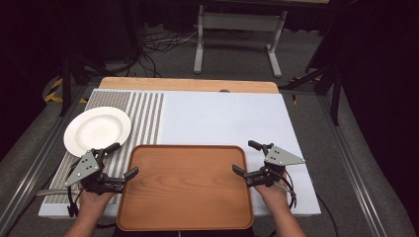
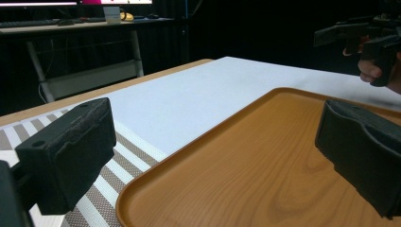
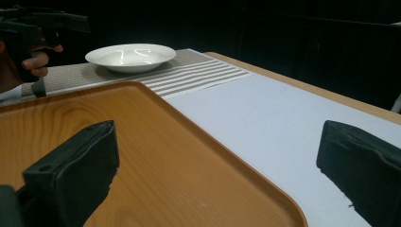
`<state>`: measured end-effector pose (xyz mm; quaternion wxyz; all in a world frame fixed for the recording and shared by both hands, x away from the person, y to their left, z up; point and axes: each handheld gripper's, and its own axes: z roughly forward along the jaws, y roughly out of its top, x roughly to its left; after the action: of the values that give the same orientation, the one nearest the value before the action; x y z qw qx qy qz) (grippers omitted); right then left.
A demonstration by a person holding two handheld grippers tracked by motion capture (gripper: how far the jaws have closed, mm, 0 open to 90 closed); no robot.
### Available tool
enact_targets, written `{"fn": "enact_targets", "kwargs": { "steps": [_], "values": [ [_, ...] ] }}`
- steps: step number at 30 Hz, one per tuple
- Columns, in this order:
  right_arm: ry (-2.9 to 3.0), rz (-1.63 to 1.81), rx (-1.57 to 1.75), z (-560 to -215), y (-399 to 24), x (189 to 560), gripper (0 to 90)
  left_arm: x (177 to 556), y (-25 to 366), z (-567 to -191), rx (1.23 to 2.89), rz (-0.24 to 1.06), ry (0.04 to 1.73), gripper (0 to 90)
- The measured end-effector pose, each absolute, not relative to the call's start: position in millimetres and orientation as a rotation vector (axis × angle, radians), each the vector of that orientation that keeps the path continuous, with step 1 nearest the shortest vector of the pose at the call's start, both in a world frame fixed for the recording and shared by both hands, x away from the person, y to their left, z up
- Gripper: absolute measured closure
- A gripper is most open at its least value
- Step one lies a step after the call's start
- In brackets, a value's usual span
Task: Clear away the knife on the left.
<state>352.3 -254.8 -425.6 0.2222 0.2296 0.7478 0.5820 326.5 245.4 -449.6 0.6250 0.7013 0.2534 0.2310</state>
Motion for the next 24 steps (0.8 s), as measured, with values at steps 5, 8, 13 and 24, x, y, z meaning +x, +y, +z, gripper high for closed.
{"fn": "enact_targets", "kwargs": {
  "steps": [5,8,13,24],
  "values": [
    [2.068,1.61,0.633,-425.4,-255.6,351.6,0.7,326.0,244.0,-447.8,1.623,0.54,0.579,0.9],
    [2.07,1.611,0.63,-425.4,-255.6,351.6,0.7,326.1,243.0,-447.4,1.626,0.533,0.576,1.3],
    [2.072,1.619,0.633,-425.4,-255.7,351.8,0.8,327.0,241.6,-445.9,1.64,0.53,0.575,1.6],
    [2.068,1.631,0.634,-424.5,-258.8,352.2,1.4,328.0,241.4,-427.6,1.733,0.501,0.526,3.6]
  ]
}}
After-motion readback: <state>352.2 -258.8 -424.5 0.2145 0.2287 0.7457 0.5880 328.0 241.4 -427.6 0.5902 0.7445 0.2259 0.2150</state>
